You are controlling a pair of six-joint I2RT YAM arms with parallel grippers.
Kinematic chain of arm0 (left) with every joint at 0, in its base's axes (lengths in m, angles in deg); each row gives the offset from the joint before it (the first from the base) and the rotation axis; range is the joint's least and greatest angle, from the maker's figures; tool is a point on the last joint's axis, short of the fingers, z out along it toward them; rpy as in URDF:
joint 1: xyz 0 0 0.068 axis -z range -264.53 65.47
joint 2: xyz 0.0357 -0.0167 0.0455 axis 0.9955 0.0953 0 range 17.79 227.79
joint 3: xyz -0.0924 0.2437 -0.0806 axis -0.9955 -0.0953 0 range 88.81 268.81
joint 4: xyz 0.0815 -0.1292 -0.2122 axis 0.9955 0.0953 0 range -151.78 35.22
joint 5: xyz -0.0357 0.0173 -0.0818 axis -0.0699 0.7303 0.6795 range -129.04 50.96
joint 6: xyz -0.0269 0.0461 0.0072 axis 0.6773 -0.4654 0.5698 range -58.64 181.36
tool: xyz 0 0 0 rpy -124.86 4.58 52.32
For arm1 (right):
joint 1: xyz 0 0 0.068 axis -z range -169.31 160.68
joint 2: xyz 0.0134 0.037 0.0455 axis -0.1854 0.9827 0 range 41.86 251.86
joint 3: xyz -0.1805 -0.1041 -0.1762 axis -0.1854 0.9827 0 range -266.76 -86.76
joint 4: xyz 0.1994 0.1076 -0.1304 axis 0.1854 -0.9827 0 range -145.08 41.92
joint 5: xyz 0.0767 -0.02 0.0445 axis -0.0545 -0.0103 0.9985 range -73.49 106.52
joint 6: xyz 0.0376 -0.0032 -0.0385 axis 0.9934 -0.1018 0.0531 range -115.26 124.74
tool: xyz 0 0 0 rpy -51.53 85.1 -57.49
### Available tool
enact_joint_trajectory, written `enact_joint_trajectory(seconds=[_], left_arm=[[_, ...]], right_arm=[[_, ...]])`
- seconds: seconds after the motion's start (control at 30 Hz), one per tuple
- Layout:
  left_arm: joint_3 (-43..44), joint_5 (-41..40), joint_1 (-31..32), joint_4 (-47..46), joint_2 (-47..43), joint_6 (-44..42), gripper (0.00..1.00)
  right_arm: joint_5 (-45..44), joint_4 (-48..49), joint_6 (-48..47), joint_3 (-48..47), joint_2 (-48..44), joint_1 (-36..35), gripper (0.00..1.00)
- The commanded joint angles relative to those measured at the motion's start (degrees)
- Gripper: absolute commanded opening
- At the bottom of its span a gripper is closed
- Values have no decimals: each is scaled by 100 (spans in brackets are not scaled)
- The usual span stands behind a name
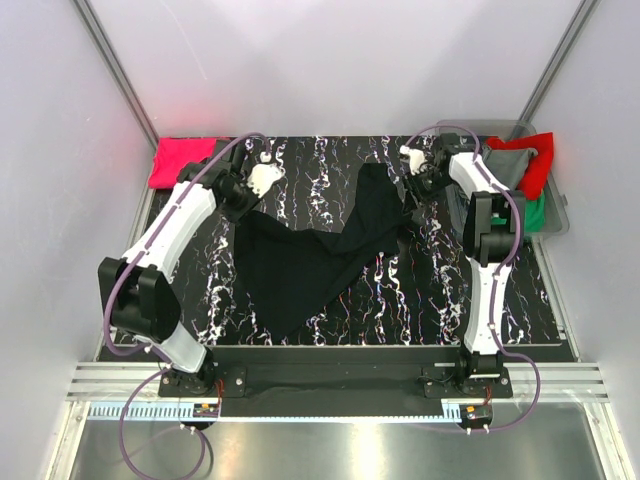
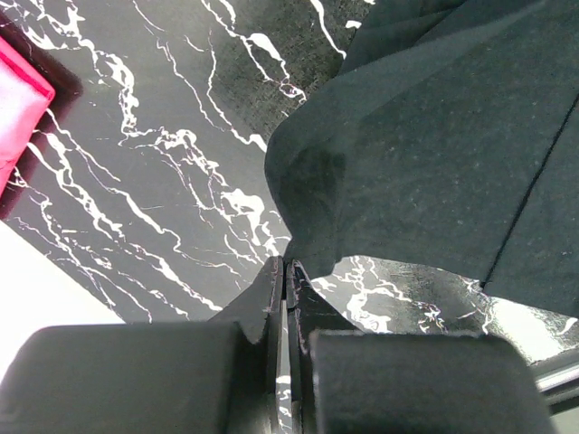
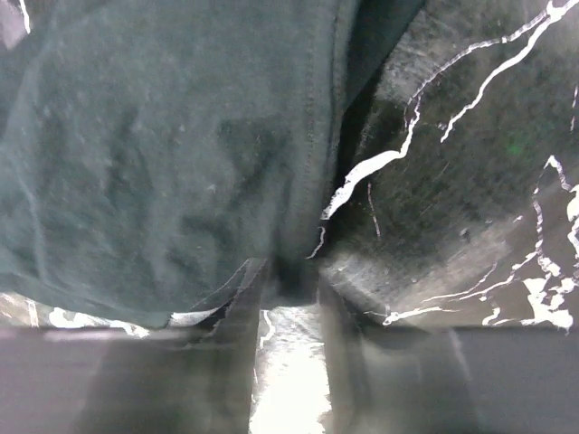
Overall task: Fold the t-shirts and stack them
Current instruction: Flatten the tshirt out
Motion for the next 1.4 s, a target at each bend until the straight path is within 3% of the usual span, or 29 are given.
enact_joint_trajectory(seconds=[0.0,0.07,0.17,0.4,0.53,0.67,0.83,0.97,1.1,1.23,1.33,1.37], left_arm=[[279,-92,-4,-73,28,39,0],[331,-118,-4,-64,-33,39,0],[437,-144,-4,-46,-323,-49,0],[578,66,22,-73,-1517,-234,0],[718,102,154,-239,-2167,-436,0],[1139,137,198,-450,-2433,-489,0],[1027,49,198,-459,-2170,-541,1],[736,-205,198,-653,-1757,-480,0],[762,-487,198,-890,-1029,-392,0],[797,-768,198,-1118,-422,-322,0],[973,-856,198,-1163,-96,-287,0],[973,-874,198,-1197,-26,-269,0]], right_arm=[[327,-246,37,-334,-36,-44,12],[362,-369,2,-343,-185,-44,0],[563,-825,-95,-396,-772,-44,0],[1408,-1361,536,-167,-3205,-131,0],[1549,-1950,678,-360,-3946,-439,0],[1357,-1908,924,-528,-4334,-607,0],[838,-1443,775,-581,-3869,-572,0],[531,-845,775,-580,-2975,-493,0],[240,-528,924,-1420,-1832,-378,0],[-496,-467,951,-2310,-715,-325,11],[-1250,-449,1144,-2996,-143,-168,27],[-1455,-405,1223,-3154,-72,-124,40]])
